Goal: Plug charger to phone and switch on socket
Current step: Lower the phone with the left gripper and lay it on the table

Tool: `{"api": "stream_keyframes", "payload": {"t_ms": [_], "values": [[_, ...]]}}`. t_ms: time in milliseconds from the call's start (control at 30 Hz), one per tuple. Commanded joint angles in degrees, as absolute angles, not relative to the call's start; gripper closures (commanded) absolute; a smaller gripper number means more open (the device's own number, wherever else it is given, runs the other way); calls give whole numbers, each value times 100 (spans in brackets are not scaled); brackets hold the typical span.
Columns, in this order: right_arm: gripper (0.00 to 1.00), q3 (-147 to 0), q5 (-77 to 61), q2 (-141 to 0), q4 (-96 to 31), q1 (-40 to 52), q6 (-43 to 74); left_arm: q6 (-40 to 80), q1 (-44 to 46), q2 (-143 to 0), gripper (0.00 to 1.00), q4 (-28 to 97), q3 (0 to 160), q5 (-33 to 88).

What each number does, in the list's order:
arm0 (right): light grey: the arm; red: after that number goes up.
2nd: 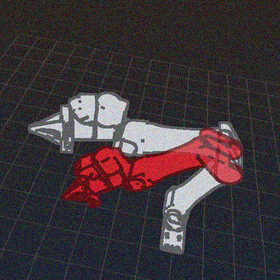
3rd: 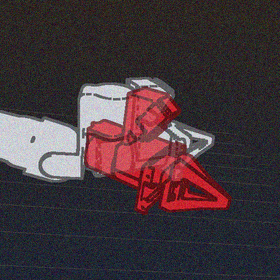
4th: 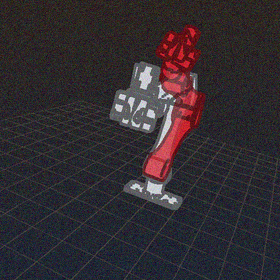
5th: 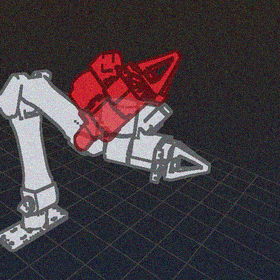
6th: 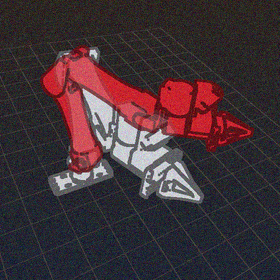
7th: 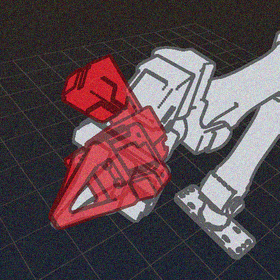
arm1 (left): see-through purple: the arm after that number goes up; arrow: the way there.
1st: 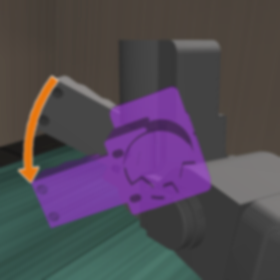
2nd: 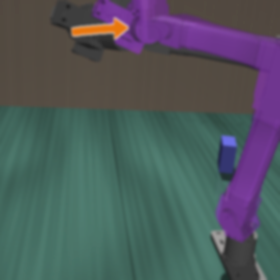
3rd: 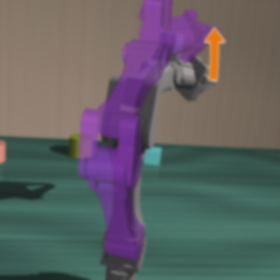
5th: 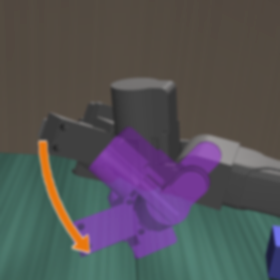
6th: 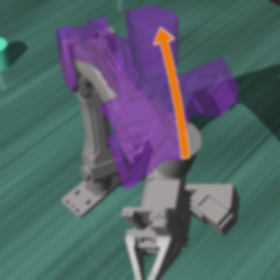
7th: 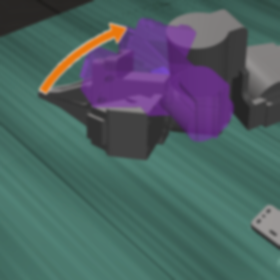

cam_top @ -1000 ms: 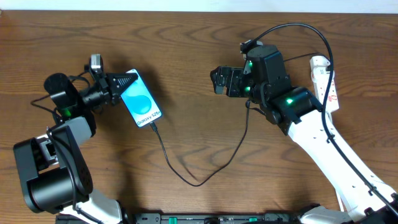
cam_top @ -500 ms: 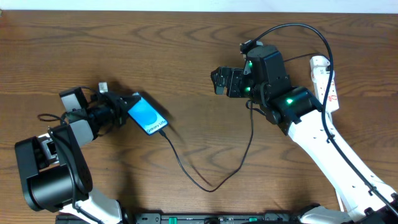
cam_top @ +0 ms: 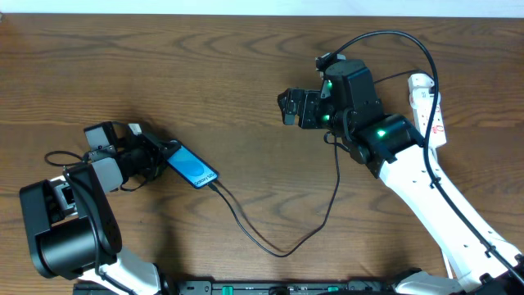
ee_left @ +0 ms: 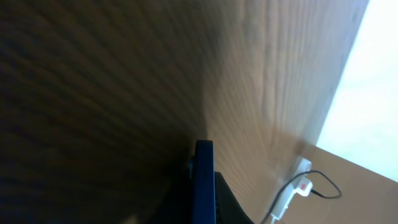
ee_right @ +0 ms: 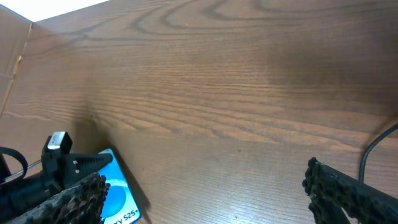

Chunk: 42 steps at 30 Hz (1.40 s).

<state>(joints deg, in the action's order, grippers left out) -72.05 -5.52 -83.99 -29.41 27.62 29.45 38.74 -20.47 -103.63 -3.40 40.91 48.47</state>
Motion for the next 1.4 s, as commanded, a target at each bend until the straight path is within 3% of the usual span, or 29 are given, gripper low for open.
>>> {"api": "stream_keyframes", "payload": {"t_ms": [0, 367, 700, 900, 1100, 1300, 1367], "values": [[1, -7236, -484, -8390, -2958, 2709, 2858, 3745, -2056, -10370, 93, -301, 4156, 4685], [1, -7236, -484, -8390, -2958, 2709, 2858, 3747, -2056, -10370, 93, -298, 4156, 4683], [1, -7236, -484, -8390, -2958, 2709, 2858, 3750, -2056, -10370, 83, -298, 4156, 4683], [1, -7236, -484, -8390, -2958, 2709, 2858, 3747, -2056, -10370, 83, -259, 4156, 4683], [1, -7234, -484, -8390, -2958, 2709, 2858, 3767, -2056, -10370, 72, -211, 4156, 4685], [1, -7234, -484, -8390, -2958, 2709, 2858, 3861, -2056, -10370, 47, -99, 4156, 4628], [1, -7234, -484, -8390, -2958, 2709, 2858, 3977, -2056, -10370, 45, 64, 4156, 4401]]}}
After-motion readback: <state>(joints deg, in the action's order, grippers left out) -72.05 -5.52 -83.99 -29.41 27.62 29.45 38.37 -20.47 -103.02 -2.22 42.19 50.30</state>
